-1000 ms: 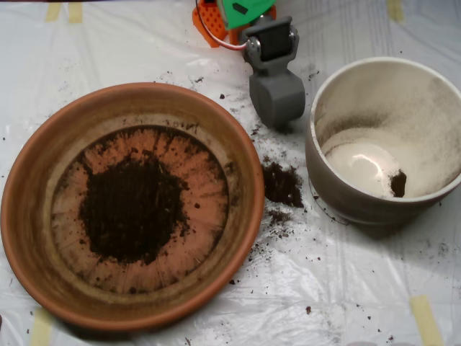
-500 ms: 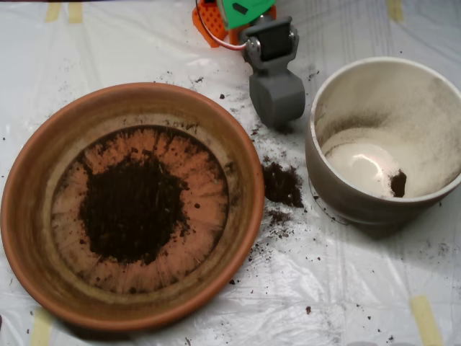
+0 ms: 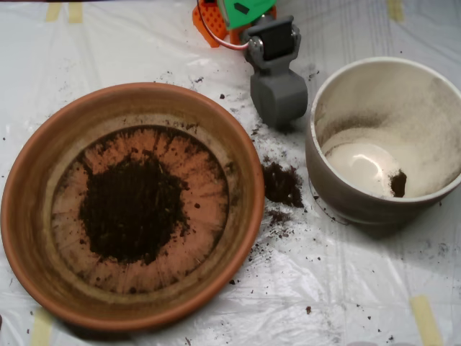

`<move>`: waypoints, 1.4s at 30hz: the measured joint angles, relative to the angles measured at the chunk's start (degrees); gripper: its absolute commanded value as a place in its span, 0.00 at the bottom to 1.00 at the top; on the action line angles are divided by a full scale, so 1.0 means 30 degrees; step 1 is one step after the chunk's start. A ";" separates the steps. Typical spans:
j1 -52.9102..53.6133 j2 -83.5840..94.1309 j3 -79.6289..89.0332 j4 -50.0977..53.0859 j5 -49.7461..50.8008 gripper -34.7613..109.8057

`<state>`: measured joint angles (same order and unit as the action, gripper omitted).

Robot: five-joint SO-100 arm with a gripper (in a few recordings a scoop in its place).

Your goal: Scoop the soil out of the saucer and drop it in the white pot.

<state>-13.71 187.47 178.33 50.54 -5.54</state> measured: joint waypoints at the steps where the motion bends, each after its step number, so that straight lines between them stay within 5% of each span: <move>1: 0.0000 0.0000 0.0000 0.0000 -0.0088 0.24; 42: 0.0117 0.0000 0.0000 0.0000 0.0381 0.25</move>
<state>-13.36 187.47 178.33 50.54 -4.39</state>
